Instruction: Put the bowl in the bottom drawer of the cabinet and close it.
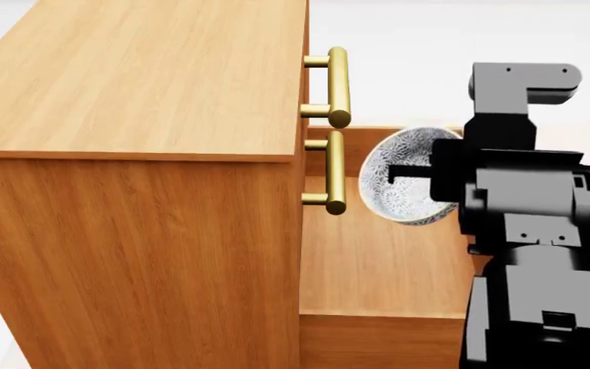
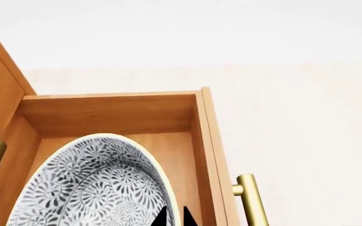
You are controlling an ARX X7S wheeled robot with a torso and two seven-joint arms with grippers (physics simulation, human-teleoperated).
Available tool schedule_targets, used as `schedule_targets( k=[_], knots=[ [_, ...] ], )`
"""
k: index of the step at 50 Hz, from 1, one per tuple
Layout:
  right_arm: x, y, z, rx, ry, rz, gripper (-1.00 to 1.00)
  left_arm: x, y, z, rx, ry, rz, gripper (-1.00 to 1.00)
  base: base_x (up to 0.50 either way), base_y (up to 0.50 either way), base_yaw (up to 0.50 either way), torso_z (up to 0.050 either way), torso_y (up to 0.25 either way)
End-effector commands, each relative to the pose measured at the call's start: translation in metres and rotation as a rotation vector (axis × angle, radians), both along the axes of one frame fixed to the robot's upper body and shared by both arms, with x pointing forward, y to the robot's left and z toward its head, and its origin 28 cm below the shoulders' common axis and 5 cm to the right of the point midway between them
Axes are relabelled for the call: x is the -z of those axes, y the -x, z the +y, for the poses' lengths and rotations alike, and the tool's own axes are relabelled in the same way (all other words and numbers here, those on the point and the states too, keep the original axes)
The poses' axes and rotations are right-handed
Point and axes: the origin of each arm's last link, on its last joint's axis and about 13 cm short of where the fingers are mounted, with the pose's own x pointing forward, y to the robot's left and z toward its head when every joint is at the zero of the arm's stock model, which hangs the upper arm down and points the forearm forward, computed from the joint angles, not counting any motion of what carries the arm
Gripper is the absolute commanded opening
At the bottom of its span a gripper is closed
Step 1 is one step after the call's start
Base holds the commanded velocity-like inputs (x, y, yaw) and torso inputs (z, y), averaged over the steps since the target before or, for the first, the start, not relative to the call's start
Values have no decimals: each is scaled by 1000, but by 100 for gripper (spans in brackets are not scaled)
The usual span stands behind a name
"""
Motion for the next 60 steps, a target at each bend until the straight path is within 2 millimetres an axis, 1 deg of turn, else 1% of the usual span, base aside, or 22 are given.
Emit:
schedule_targets(
  k=[1, 39, 53, 60],
  knots=[
    [1, 0, 2, -11, -10, 2, -100, 0, 0, 0, -2, 1, -1, 100, 0, 0, 0, 0, 0],
    [13, 3, 6, -99, -61, 53, -100, 0, 0, 0, -1, 2, 0, 100, 0, 0, 0, 0, 0],
    [18, 5, 7, -93, -111, 80, -100, 1, 0, 0, -2, 5, -1, 100, 0, 0, 0, 0, 1],
    [18, 7, 8, -98, -168, 107, -100, 1, 0, 0, -3, 6, -1, 100, 0, 0, 0, 0, 0]
  ],
)
